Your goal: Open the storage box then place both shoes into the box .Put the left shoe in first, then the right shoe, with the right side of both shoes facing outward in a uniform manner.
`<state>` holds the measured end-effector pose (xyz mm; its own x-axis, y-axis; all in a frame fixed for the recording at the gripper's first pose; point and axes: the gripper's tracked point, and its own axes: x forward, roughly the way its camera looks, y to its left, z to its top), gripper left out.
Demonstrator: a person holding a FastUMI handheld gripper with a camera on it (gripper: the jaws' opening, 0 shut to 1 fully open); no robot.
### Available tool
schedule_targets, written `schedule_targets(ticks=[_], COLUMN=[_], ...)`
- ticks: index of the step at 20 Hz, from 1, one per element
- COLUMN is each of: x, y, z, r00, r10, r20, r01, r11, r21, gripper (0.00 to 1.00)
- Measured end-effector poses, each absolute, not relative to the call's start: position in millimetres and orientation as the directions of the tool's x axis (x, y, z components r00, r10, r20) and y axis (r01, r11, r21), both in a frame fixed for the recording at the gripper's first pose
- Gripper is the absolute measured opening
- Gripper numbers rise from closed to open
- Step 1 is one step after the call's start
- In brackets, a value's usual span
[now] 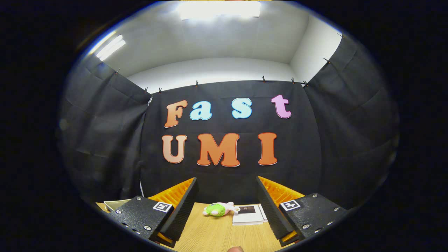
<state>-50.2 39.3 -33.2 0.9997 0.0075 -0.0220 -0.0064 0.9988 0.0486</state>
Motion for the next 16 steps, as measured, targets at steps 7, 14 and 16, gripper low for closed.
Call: schedule_targets(ticks=[7,14,16], x=[-50,-51,-49], y=[53,71,71], z=[-33,-33,-36], r00=[1.0,0.998,0.998], r10=[0.022,0.061,0.066], r20=[0.006,0.014,0.008], r01=[-0.022,-0.062,-0.066], r11=[0.995,0.995,0.995], r21=[0.102,0.077,0.071], gripper=[0.96,0.96,0.96])
